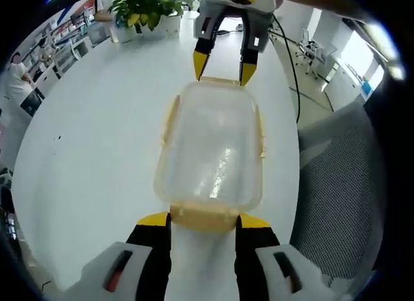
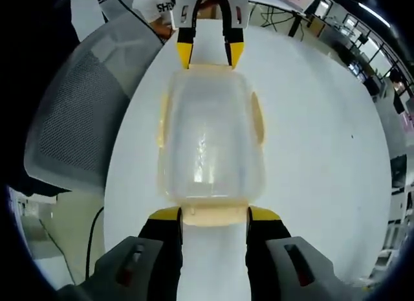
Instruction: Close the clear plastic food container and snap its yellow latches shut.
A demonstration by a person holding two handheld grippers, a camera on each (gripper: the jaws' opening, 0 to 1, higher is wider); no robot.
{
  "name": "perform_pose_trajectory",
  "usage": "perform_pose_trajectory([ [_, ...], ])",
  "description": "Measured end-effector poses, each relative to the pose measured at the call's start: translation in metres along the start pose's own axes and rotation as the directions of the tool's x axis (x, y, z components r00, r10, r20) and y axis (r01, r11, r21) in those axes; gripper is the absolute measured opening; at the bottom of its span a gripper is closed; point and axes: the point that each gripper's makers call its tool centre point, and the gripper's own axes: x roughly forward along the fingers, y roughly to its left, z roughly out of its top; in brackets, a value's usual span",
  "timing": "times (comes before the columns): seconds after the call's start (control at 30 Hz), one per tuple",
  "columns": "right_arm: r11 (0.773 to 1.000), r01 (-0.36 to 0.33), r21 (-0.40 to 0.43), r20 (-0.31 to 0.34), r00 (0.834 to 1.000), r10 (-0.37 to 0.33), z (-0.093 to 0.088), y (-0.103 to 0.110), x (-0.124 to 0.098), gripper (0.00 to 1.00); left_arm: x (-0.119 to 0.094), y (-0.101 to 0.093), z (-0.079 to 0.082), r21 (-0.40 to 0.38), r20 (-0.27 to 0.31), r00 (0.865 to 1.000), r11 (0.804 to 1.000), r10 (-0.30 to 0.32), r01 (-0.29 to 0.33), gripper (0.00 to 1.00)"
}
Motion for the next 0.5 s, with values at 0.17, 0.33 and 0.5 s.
perform_pose_trajectory([
  [0.17, 1.0, 0.002, 0.005, -0.002, 1.0, -0.002, -0.003, 0.001, -0.0006, 0.34, 0.0023, -0.0006, 0.003, 0.003, -0.004, 1.0, 1.0, -0.005, 0.005, 0.32],
  [0.33, 1.0, 0.006, 0.007, 0.002, 1.0, -0.006, -0.0034, 0.0014, 0.0002, 0.34, 0.0013, -0.0011, 0.003, 0.003, 0.0, 1.0, 1.0, -0.006, 0.006, 0.32],
  [0.5, 1.0, 0.007, 0.006, 0.0, 1.0, -0.007, -0.0016, 0.0033, 0.0011, 0.34, 0.0012, -0.0018, 0.0012, 0.004, -0.008, 1.0, 1.0, -0.011, 0.011, 0.32],
])
